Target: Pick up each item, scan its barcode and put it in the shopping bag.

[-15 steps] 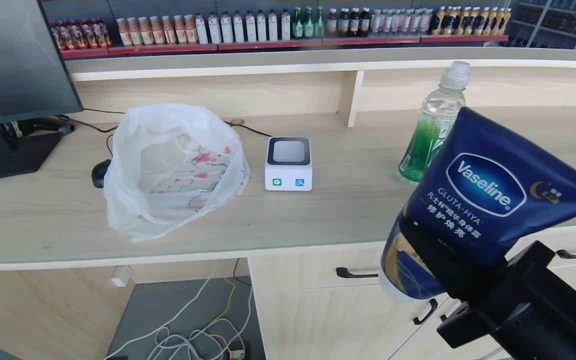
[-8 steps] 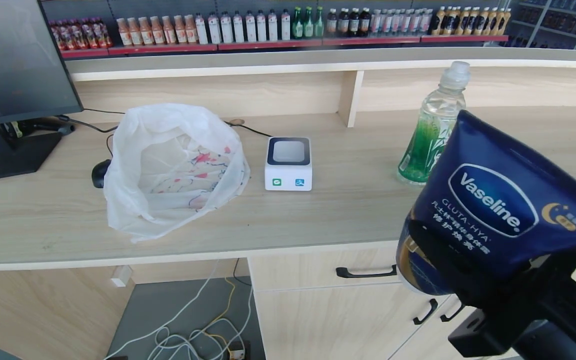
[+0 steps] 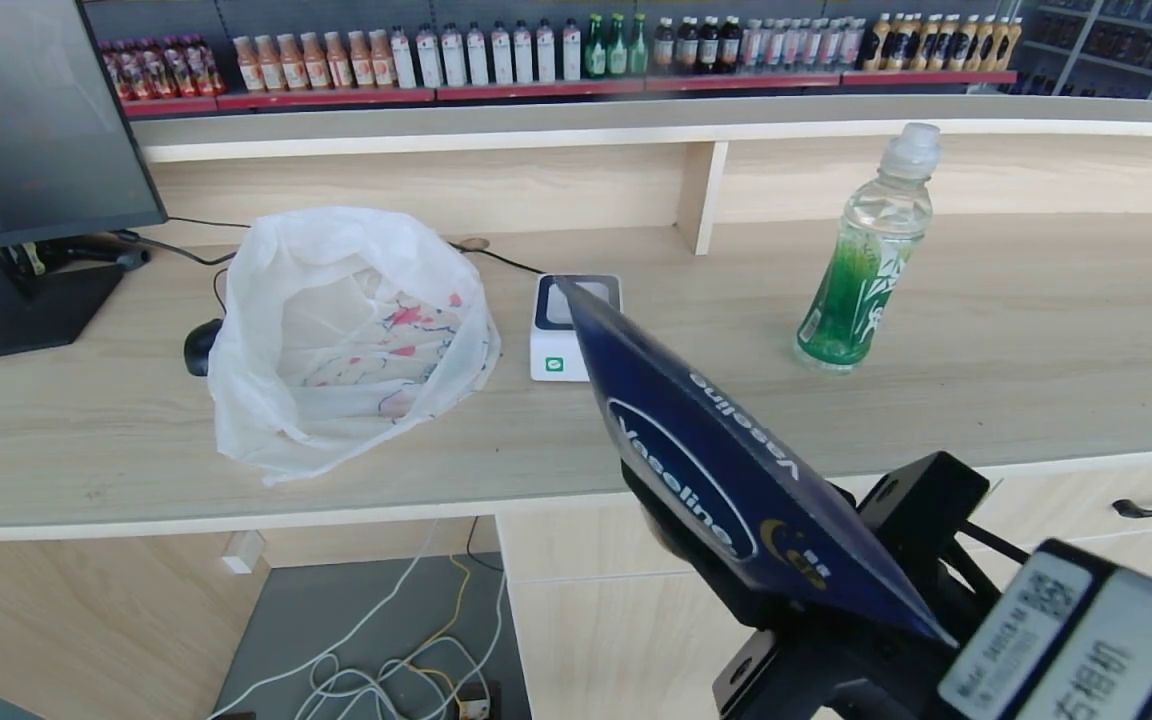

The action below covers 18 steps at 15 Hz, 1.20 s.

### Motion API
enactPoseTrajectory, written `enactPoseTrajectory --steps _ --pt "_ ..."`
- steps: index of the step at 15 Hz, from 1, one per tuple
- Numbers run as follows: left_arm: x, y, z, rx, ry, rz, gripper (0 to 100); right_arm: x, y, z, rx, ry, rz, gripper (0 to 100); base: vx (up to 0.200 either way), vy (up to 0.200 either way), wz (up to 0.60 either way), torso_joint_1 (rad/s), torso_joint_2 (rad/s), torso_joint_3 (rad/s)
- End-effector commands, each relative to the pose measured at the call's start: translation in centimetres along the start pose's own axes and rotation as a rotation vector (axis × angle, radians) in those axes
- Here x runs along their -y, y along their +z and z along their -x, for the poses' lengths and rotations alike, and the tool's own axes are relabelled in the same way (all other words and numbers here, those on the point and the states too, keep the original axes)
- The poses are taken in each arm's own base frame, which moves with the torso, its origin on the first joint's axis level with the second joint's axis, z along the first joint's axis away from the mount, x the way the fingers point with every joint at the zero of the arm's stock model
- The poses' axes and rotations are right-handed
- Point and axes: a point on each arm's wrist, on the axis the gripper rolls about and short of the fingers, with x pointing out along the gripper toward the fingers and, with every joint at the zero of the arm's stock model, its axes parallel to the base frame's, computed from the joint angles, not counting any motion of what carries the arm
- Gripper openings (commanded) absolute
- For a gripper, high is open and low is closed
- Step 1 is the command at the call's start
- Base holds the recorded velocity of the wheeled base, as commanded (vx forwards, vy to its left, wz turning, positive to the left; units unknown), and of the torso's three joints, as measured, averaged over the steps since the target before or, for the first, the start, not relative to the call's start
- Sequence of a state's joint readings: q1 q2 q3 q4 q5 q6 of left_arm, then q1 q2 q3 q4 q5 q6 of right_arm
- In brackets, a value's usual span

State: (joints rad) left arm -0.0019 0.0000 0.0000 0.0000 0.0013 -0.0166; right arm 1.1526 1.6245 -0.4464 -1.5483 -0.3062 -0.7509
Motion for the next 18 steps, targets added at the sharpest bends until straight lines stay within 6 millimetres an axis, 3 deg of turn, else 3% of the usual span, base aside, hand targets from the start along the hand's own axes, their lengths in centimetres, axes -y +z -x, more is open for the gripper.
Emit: enactPoseTrajectory --steps 1,7,9,13,18 --pt "0.0 0.0 0.0 -0.002 0.001 0.0 100 -0.9 -0.7 0.0 0.015 0.077 0.032 0 0.0 0.0 0.0 0.0 0.0 0.0" --pt "0.0 0.0 0.0 0.0 -0.001 0.0 100 -0.4 -0.4 0.3 0.158 0.178 0.188 0 0.0 0.0 0.0 0.0 0.0 0.0" --pt "0.0 0.0 0.0 -0.002 0.001 0.0 100 -0.2 -0.5 0.1 0.176 0.168 0.305 0 0.0 0.0 0.0 0.0 0.0 0.0" --pt "0.0 0.0 0.0 -0.002 -0.001 0.0 100 -0.2 -0.6 0.4 0.179 0.172 0.37 0 0.0 0.0 0.0 0.0 0.0 0.0" --pt "0.0 0.0 0.0 0.0 0.001 0.0 100 -0.1 -0.2 -1.4 0.226 0.137 0.478 0 0.0 0.0 0.0 0.0 0.0 0.0"
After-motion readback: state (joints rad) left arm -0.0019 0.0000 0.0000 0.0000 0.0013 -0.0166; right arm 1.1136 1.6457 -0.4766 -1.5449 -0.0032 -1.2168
